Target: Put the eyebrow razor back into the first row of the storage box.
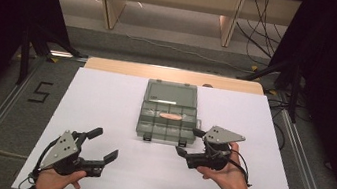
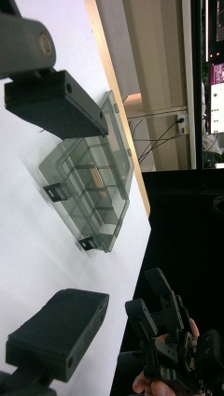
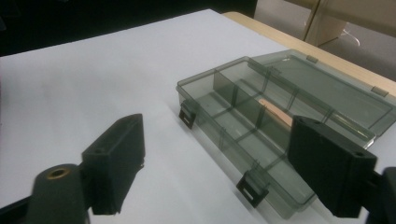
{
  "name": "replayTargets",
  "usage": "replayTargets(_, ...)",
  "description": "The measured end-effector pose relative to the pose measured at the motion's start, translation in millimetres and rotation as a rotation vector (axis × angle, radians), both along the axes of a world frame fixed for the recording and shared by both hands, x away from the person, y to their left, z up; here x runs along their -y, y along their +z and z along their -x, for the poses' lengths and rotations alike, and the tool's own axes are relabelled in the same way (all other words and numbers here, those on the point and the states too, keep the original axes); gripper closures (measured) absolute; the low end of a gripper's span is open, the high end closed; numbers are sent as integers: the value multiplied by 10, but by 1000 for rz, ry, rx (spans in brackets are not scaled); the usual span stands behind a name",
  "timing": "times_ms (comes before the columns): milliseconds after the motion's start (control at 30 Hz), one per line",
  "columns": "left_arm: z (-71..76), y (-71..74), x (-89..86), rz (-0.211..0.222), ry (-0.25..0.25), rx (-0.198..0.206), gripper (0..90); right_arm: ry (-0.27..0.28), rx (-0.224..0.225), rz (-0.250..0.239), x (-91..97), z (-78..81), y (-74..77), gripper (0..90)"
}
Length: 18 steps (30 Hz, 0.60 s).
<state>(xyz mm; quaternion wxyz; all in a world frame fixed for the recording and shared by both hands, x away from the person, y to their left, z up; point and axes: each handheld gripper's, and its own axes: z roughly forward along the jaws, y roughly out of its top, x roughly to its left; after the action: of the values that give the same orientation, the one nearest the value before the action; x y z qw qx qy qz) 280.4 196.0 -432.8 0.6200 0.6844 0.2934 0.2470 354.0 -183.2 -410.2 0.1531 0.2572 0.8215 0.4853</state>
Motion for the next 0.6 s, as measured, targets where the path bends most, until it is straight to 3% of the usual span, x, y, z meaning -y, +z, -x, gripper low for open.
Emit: replayTargets(600,0,-1,0,-2,0,-2,161,-24,-7,-44,136,194,-70,160)
